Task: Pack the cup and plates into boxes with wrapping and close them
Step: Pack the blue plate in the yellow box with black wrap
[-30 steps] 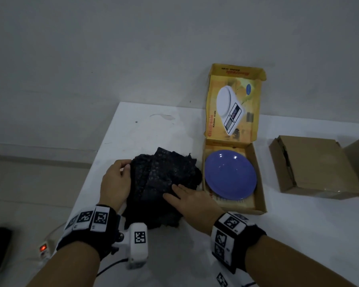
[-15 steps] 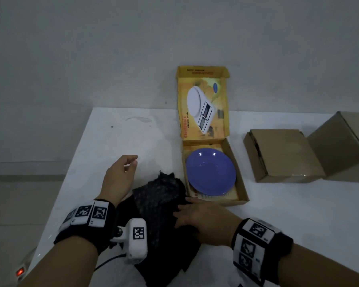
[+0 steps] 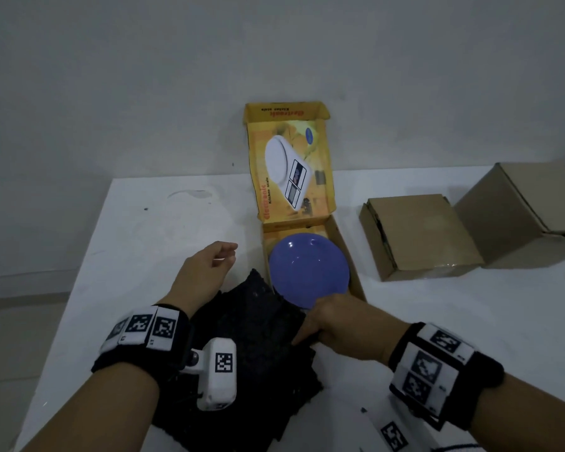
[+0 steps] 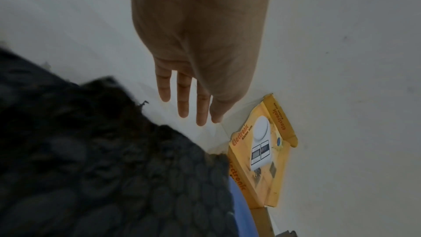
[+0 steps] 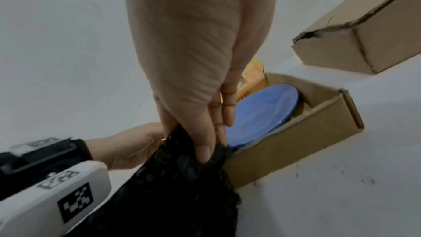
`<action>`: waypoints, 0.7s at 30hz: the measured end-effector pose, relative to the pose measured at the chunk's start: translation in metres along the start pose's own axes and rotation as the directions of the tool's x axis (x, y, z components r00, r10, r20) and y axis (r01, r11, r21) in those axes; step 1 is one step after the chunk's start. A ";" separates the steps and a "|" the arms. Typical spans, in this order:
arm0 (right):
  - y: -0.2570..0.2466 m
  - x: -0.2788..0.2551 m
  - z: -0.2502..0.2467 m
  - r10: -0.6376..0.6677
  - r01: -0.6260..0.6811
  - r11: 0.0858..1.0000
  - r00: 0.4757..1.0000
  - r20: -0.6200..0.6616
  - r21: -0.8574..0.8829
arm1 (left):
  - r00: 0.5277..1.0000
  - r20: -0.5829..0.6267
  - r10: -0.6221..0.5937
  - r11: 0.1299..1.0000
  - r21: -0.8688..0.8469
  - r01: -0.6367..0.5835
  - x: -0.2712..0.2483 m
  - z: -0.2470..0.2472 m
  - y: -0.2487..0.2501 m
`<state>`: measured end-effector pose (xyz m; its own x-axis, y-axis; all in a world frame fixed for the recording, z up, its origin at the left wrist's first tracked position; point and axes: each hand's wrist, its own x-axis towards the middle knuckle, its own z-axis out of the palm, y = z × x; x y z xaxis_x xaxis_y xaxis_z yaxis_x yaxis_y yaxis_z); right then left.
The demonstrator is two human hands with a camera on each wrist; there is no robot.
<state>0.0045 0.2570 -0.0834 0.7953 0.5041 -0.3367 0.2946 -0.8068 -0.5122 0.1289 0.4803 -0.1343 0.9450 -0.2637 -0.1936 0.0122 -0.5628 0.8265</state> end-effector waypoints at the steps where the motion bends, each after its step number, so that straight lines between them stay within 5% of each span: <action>1: 0.001 -0.002 -0.005 0.032 -0.032 0.999 1.000 -0.001 0.020 | 1.000 0.007 0.009 1.000 -0.001 -0.009 0.002 0.001 0.001; 4: 0.004 -0.004 -0.011 0.071 -0.069 0.996 0.997 -0.028 0.059 | 0.999 0.027 0.029 1.000 0.010 -0.030 0.006 0.004 0.007; 9: 0.000 -0.006 -0.012 0.107 -0.120 0.987 0.987 0.121 0.103 | 0.999 0.044 0.030 1.000 0.004 -0.030 0.008 0.008 0.011; 13: -0.009 0.005 -0.004 0.123 -0.112 0.991 0.981 -0.147 0.079 | 0.998 0.054 0.027 1.000 -0.003 -0.027 0.007 0.008 0.006; 18: -0.018 0.026 0.033 0.107 -0.141 0.971 0.978 -0.177 -0.191 | 0.997 0.064 0.032 0.999 0.005 -0.033 0.005 0.006 -0.001; 21: -0.017 0.031 0.045 0.028 -0.118 0.971 0.920 -0.390 -0.210 | 0.998 0.060 0.029 0.999 0.020 -0.030 0.003 0.002 -0.004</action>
<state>0.0002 0.3007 -0.1206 0.9468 0.3214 -0.0163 0.3030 -0.9073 -0.2916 0.1308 0.4798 -0.1394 0.9236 -0.3264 -0.2011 -0.0228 -0.5704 0.8211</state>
